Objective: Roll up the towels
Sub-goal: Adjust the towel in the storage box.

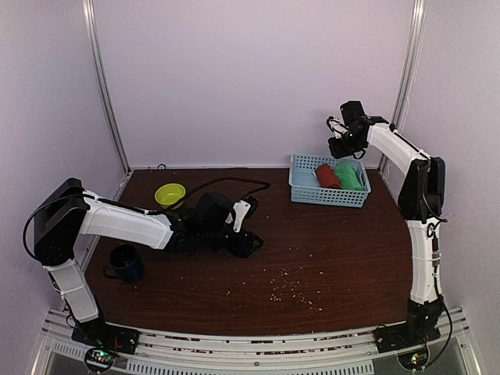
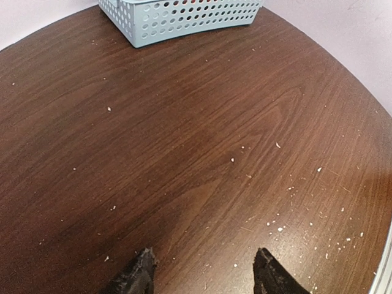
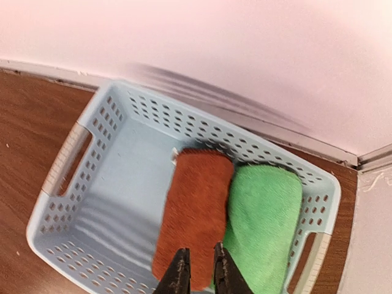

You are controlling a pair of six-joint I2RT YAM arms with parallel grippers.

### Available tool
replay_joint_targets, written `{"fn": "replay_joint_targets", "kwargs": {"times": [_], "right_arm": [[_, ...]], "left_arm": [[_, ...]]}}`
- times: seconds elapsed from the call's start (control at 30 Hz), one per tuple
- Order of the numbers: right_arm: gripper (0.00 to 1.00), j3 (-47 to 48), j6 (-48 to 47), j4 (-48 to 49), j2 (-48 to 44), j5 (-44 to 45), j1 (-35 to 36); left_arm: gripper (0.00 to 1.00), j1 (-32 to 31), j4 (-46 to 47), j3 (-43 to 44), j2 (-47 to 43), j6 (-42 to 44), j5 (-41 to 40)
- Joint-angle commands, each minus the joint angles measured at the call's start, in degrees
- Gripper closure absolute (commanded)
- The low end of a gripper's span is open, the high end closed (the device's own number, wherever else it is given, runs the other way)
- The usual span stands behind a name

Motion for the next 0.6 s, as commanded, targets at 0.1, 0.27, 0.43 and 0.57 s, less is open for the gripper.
{"fn": "replay_joint_targets", "kwargs": {"times": [0.1, 0.27, 0.43, 0.57], "right_arm": [[0.83, 3.2, 10.43, 9.68, 8.58, -1.15, 3.59], [0.85, 6.09, 13.19, 9.97, 13.43, 0.67, 4.87], [0.87, 6.08, 17.32, 11.56, 16.23, 7.86, 5.19], [0.9, 6.17, 19.51, 12.39, 17.28, 12.95, 5.12]], "left_arm": [[0.43, -0.81, -1.3, 2.12, -0.07, -1.15, -1.25], [0.43, -0.91, -1.97, 1.69, -0.35, -1.32, -1.64], [0.43, -0.91, -1.92, 1.56, -0.21, -1.43, -1.79], [0.43, -0.97, -1.83, 1.4, -0.18, -1.4, -1.82]]}}
